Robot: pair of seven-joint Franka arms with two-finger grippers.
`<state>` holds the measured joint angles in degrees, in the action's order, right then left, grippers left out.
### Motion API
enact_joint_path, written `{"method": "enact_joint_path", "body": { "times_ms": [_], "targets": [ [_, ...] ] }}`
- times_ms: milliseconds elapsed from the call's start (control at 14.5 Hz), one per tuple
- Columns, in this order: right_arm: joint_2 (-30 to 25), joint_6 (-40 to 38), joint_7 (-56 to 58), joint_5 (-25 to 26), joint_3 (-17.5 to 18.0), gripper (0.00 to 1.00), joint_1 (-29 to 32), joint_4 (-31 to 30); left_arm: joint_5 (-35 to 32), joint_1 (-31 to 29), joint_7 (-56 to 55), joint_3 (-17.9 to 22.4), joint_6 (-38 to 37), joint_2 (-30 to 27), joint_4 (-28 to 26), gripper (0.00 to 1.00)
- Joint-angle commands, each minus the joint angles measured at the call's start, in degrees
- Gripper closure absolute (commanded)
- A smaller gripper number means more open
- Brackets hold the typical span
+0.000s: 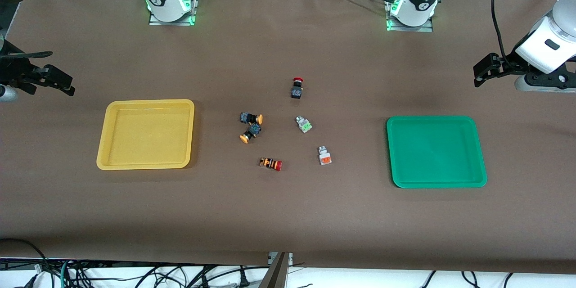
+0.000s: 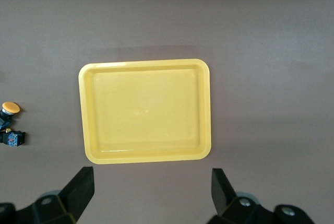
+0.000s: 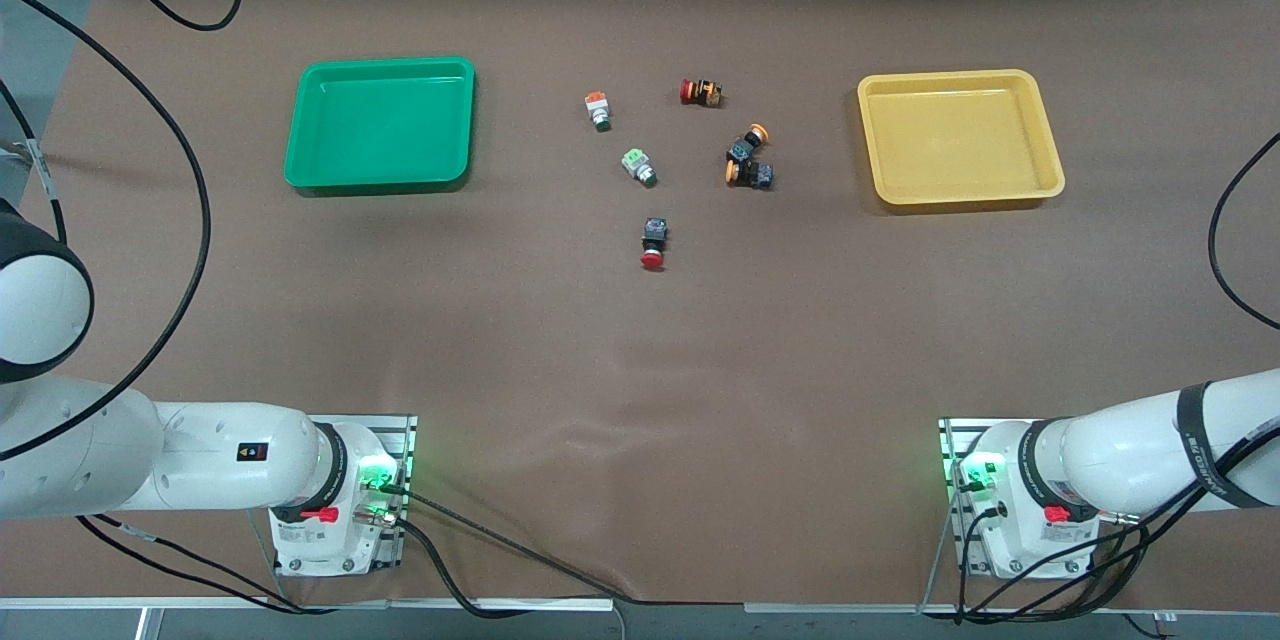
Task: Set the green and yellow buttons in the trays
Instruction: 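Reach the right gripper to the black button while the left gripper reaches orange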
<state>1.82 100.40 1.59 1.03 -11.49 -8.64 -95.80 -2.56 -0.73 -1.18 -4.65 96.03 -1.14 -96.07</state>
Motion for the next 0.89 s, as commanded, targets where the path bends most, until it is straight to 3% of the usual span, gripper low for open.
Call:
{"method": "enact_joint_path", "body": {
  "times_ms": [0,413,619,826],
  "targets": [
    [0.2,-0.8,-0.1,0.2,-0.2,0.01,-0.3,1.0,-0.9,0.1,0.5,0.1,-1.1,-0.7,0.4,0.00],
    [2.0,-0.8,0.8,0.1,0.0,0.01,-0.4,1.1,-0.9,0.1,0.5,0.1,-2.0,-0.8,0.4,0.00],
    [6.0,0.1,0.0,-0.1,0.2,0.01,-2.6,0.9,-0.9,0.1,0.4,0.0,-2.0,-0.7,0.4,0.00],
    [10.6,5.9,-2.3,-0.1,0.2,0.01,-7.1,0.6,-0.8,0.2,0.1,-0.4,-3.1,-0.8,0.4,0.00]
  ]
}}
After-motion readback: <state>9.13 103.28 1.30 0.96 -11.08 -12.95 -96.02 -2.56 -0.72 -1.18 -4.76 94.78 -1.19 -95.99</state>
